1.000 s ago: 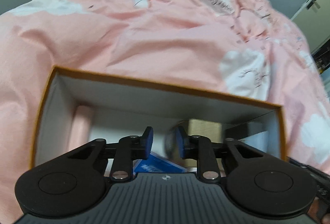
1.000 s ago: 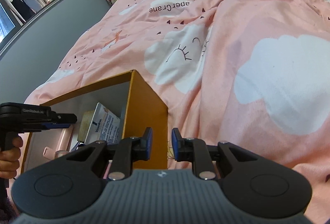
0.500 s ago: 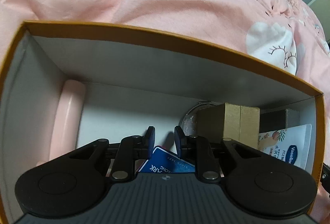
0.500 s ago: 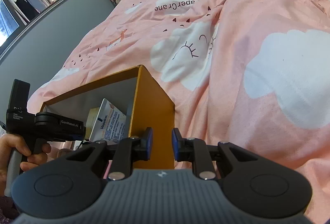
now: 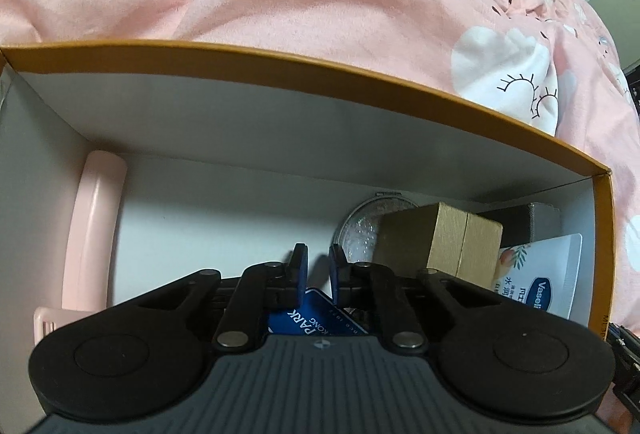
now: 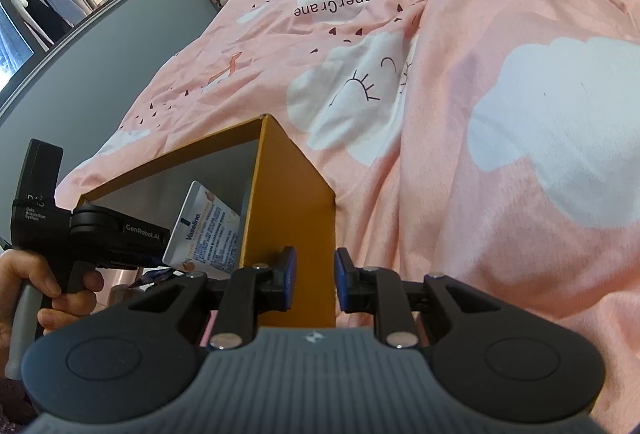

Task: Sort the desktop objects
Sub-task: 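Open the left tool to release the gold box inside the box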

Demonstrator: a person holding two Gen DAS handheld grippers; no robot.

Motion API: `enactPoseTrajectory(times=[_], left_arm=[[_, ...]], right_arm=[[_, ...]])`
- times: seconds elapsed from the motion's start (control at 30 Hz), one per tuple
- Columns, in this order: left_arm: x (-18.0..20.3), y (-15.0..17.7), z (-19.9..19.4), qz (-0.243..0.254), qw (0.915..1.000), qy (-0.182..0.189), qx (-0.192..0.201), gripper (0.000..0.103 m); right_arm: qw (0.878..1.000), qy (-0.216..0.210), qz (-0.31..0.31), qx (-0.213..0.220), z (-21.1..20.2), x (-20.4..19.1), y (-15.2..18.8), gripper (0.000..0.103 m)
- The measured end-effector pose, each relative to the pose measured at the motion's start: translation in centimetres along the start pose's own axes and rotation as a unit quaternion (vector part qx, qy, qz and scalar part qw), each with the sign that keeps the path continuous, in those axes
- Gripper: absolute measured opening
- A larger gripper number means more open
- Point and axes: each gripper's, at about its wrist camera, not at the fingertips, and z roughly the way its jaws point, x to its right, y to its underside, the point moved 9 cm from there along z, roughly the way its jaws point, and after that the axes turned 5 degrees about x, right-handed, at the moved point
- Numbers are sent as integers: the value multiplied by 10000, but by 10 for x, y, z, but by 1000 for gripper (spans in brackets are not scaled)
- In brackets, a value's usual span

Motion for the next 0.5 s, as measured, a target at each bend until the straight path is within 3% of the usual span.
enactPoseTrajectory(times=[0.2,0.33,0.5], left_arm=[[2,0,-2,53,9998,-116,128,12],[0,-1,-8,111,9992,-298,256,12],[-6,0,-21,16,9976,-430,546,12]], right_arm=[[9999,93,-47,113,-5,-3,0,23],[9987,338,-167,344,-17,-8,0,31],[9948,626,-368,712,-35,-17,2,31]])
